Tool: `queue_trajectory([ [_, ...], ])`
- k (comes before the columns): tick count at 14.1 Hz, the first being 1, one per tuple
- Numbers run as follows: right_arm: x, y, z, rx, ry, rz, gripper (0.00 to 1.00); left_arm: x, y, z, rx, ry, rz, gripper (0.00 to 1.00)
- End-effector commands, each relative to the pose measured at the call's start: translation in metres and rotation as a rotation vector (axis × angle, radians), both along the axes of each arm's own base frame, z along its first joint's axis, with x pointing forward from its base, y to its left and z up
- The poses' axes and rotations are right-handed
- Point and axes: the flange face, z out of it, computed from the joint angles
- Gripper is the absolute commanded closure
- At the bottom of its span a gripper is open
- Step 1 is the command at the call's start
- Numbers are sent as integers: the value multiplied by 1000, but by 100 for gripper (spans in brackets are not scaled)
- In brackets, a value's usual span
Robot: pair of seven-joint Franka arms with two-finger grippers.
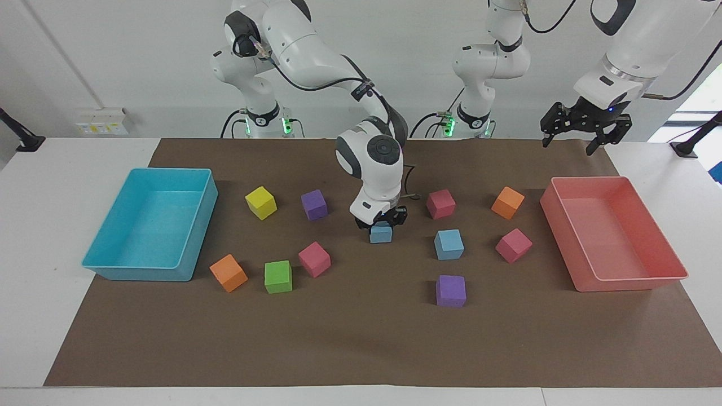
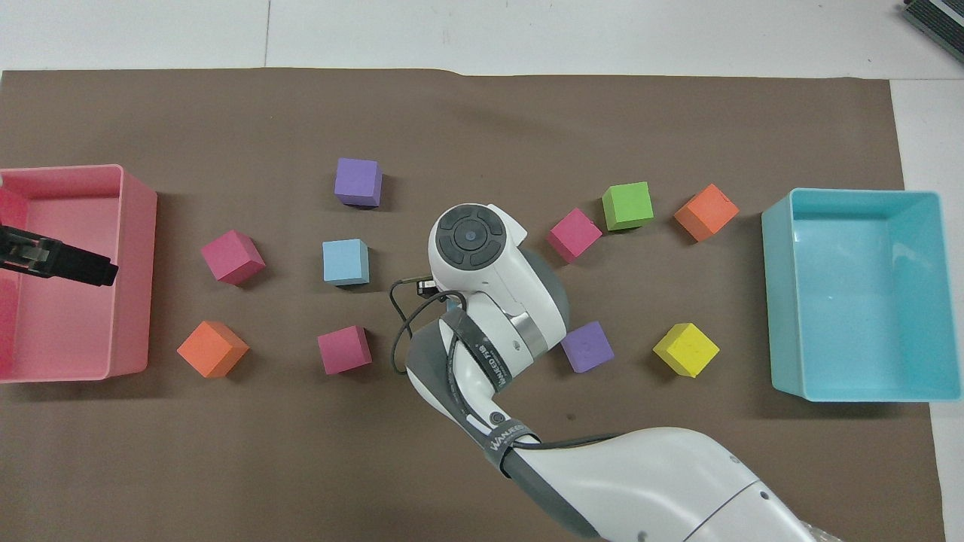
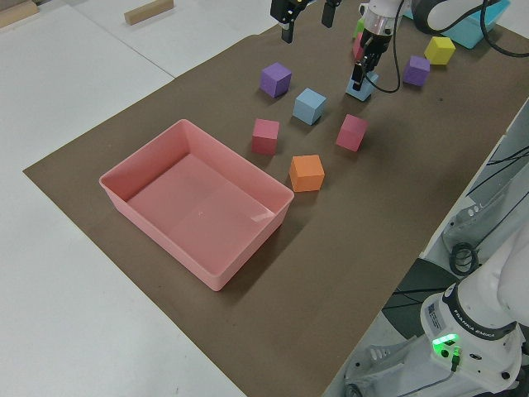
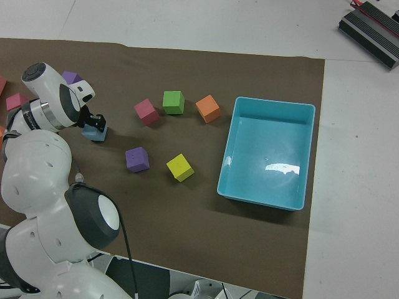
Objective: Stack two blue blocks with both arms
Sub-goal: 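Set the cube down at center while the left gripper reaches out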
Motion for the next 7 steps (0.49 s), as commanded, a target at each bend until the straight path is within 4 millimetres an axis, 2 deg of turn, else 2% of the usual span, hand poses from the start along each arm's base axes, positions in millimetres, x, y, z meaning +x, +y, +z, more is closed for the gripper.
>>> queue_trajectory([
  [1, -1, -1, -1, -16, -26, -4, 0, -8, -2, 2, -2, -16, -6, 0],
  [3, -1, 1, -1, -27, -37, 8, 0, -8, -1, 1, -2, -10, -6, 0],
  [5, 0, 0, 10, -20, -47, 6, 0, -8, -2, 1, -3, -12, -6, 0],
  [7, 2, -6, 39, -1, -70, -6, 0, -8, -1, 2, -2, -10, -3, 0],
])
